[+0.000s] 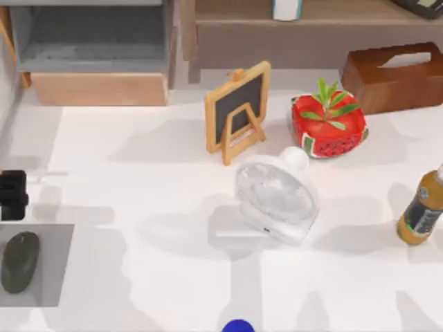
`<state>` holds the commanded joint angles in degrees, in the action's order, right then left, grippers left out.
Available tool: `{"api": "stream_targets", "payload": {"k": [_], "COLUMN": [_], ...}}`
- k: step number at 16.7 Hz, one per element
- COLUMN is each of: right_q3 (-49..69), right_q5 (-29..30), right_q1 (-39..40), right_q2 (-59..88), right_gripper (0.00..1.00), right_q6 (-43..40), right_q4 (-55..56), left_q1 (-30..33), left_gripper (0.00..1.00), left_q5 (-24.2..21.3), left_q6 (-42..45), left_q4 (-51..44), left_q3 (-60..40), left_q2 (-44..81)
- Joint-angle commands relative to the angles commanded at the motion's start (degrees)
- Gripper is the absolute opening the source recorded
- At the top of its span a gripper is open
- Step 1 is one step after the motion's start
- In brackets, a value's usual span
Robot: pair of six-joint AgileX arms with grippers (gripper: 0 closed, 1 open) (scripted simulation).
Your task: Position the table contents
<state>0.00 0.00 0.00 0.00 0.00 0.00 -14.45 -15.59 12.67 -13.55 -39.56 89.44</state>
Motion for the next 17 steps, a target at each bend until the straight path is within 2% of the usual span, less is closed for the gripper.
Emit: {"api": "stream_targets", "payload": {"k": [5,9,13,17], "right_q3": [0.0,0.0,0.0,0.0], "right_q5": [0.0,0.0,0.0,0.0], "right_q1": [0.0,0.0,0.0,0.0], "right_q2": [0.0,0.0,0.0,0.0], "right_gripper": [1.0,1.0,1.0,1.0], "right_q6": [0.0,0.0,0.0,0.0], "right_q4": [0.0,0.0,0.0,0.0], "left_q1": [-13.86,-21.54,-25.84,-27.87], "left_gripper": [1.0,1.0,1.0,1.0], "left_q5": [-12.95,-20.85,-26.11,-28.65], "left_q6": [15.41,30.84,47.28,62.38], "left_q4": [30.58,56.78,78.38,92.83], "left_q3": [6.63,12.12,15.51,17.08], "left_q2": [4.82,10.94,17.72,22.92]}}
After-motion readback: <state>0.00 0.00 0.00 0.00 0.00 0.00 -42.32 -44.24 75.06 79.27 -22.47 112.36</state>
